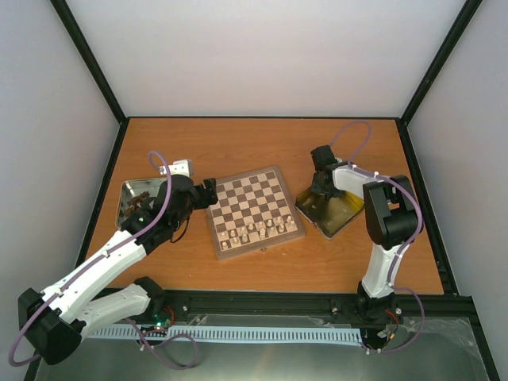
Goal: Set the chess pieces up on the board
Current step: Pick up the chess piece from the storage box.
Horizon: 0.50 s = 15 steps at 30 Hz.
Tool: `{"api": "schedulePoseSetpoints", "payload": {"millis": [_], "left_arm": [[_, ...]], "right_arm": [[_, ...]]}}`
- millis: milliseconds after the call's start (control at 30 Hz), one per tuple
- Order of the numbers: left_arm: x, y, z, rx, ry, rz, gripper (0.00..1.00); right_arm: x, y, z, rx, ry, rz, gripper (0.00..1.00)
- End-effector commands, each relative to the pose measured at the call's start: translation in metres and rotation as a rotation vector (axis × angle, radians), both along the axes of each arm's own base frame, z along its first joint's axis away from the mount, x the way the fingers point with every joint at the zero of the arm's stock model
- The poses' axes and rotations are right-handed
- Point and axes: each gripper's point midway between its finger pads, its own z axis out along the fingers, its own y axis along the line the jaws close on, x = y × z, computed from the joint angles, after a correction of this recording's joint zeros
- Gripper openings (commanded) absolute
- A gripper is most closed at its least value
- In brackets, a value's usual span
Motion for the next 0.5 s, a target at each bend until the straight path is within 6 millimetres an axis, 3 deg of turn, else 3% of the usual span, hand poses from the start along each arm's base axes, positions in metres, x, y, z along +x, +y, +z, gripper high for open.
{"api": "schedulePoseSetpoints", "payload": {"millis": [0, 133, 267, 467], "left_arm": [[0.001, -0.002, 0.009, -0.039, -0.024, -0.002, 0.93], [0.001, -0.008, 0.01, -0.053, -0.023, -0.036, 0.93], [-0.001, -0.024, 0.011, -0.086, -0.027, -0.113, 0.93], [-0.005, -0.059, 0.024, -0.185, -0.064, -0.29, 0.94]], "right_arm": [[-0.004, -0.012, -0.012, -0.075, 0.014, -0.006, 0.22], [-0.009, -0.015, -0.005, -0.083, -0.008, 0.007, 0.13], [-0.015, -0.01, 0.018, -0.038, -0.079, 0.044, 0.12], [-0.037, 0.017, 0.059, 0.088, -0.177, 0.187, 0.1]]}}
